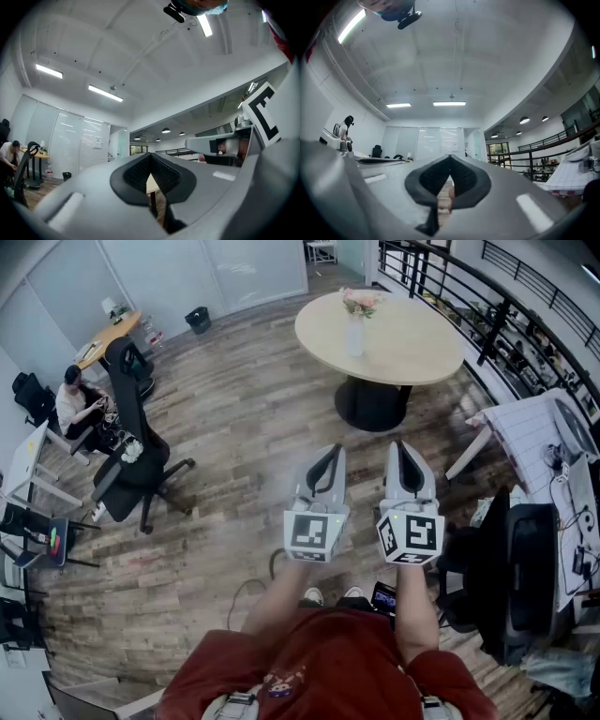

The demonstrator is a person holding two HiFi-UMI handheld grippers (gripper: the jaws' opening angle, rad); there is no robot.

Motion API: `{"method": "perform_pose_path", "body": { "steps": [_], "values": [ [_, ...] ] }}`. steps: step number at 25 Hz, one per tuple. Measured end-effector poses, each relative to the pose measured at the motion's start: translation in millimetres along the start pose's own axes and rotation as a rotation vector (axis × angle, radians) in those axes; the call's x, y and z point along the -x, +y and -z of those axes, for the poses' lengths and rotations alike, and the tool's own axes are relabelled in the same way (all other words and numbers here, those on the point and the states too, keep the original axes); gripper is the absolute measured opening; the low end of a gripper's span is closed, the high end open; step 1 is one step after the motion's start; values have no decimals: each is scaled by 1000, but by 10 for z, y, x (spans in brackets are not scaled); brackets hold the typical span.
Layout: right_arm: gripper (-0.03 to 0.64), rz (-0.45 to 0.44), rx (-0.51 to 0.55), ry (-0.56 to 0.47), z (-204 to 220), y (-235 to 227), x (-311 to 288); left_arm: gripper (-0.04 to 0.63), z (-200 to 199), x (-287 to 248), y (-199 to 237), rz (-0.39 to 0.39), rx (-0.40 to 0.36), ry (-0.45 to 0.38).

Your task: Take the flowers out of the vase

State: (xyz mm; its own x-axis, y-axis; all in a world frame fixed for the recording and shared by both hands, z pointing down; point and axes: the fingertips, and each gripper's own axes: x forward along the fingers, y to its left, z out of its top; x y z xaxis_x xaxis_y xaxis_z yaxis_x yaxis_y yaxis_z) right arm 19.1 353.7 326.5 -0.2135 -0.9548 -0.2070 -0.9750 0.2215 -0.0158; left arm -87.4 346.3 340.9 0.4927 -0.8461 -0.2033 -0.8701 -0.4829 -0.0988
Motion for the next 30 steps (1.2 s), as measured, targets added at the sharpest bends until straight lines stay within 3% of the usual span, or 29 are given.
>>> {"method": "perform_pose_path", "body": {
  "steps": [15,21,30],
  "values": [
    [3,-9,-2,-44,-62,-266,131,5,-65,-94,-298,-14,-11,-27],
    [3,-30,-17,-79,-103,-464,141,5,-225,-184,-450,-48,-20,-114],
    [2,-45,-40,-45,21,-801,199,5,-82,-382,-694,-56,-20,-72]
  ]
}}
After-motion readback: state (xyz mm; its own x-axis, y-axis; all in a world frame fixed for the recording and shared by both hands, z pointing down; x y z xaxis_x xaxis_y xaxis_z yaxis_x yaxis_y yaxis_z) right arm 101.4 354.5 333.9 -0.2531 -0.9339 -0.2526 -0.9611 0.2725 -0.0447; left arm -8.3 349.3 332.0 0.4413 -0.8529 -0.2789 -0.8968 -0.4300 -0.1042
